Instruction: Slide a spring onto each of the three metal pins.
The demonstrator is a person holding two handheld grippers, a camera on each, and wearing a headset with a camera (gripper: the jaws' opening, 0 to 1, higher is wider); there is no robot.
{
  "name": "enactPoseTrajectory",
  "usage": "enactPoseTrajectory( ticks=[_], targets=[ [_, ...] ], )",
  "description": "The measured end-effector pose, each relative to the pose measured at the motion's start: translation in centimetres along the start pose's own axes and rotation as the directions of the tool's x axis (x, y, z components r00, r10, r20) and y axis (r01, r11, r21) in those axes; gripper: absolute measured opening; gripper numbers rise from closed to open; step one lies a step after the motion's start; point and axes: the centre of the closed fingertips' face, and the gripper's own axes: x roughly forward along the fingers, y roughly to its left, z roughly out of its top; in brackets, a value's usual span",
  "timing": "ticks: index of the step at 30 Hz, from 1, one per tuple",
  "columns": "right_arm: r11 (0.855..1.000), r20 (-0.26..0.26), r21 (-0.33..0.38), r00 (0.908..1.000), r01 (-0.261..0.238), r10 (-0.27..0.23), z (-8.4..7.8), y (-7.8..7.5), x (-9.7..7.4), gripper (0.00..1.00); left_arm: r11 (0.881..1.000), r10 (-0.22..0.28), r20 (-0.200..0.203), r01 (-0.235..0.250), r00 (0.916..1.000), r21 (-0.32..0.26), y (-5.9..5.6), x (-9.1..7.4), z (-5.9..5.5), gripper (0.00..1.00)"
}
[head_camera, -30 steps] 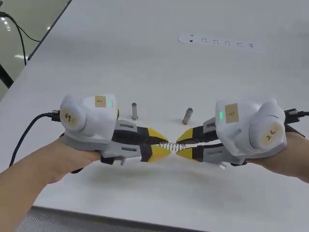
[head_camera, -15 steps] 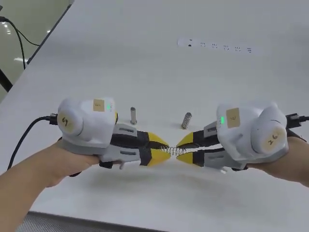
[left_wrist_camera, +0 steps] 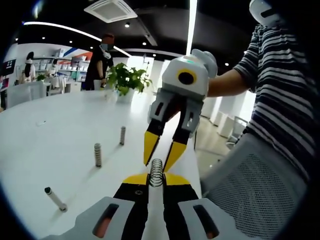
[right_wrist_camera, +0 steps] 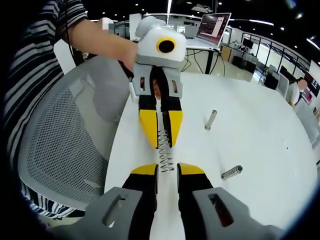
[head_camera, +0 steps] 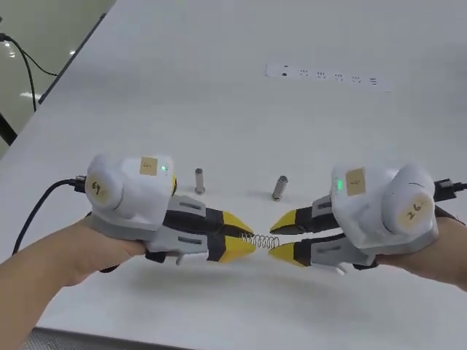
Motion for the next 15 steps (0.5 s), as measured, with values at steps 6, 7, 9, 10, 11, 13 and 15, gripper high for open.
enactPoseTrajectory(
  ticks=[6, 7, 9, 10, 11, 13, 15],
  targets=[
    [1.0, 0.005, 0.01, 1.0, -0.007, 0.007, -0.25, 0.33, 0.11, 0.1, 1.0, -0.016, -0.009, 0.016, 0.9998, 0.01, -0.05, -0.2, -0.09, 0.02],
    [1.0, 0.008, 0.015, 0.9999, -0.007, 0.007, -0.25, 0.33, 0.11, 0.08, 1.0, -0.02, -0.01, 0.02, 0.9998, 0.012, -0.11, -0.24, -0.09, 0.02],
    [1.0, 0.017, 0.015, 0.9998, -0.003, 0.003, -0.1, 0.3, 0.07, 0.08, 1.0, -0.022, -0.012, 0.022, 0.9997, 0.016, -0.13, -0.32, -0.11, 0.02],
    [1.0, 0.017, 0.01, 0.9998, -0.004, 0.004, -0.09, 0.37, 0.09, 0.08, 1.0, -0.023, -0.012, 0.023, 0.9997, 0.015, -0.13, -0.34, -0.11, 0.02],
    [1.0, 0.017, 0.002, 0.9998, -0.005, 0.005, -0.09, 0.4, 0.11, 0.08, 1.0, -0.023, -0.013, 0.023, 0.9996, 0.016, -0.13, -0.36, -0.13, 0.02],
    [1.0, 0.019, -0.014, 0.9998, -0.005, 0.005, -0.05, 0.43, 0.08, 0.08, 1.0, -0.024, -0.017, 0.024, 0.9996, 0.018, -0.14, -0.39, -0.22, 0.02],
    [1.0, 0.022, -0.018, 0.9997, -0.005, 0.005, 0.04, 0.44, 0.0, 0.07, 1.0, -0.021, -0.019, 0.022, 0.9996, 0.019, -0.1, -0.44, -0.28, 0.02]
  ],
)
